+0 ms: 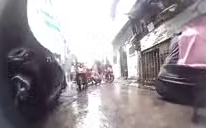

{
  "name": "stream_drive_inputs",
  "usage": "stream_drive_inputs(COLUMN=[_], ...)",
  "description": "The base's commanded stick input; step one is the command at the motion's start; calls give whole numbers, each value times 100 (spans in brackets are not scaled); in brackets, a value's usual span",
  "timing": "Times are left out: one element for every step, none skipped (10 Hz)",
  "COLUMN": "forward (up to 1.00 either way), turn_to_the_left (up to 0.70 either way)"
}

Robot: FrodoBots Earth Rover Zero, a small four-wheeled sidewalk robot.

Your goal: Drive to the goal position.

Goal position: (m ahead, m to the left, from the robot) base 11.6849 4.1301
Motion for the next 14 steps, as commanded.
stream_drive_inputs(forward=[99,99,99,99,99,99,99,99,99,99,99,0,0,0], turn_to_the_left=[0,0,0,0,0,0,0,0,0,0,0,0,0,0])
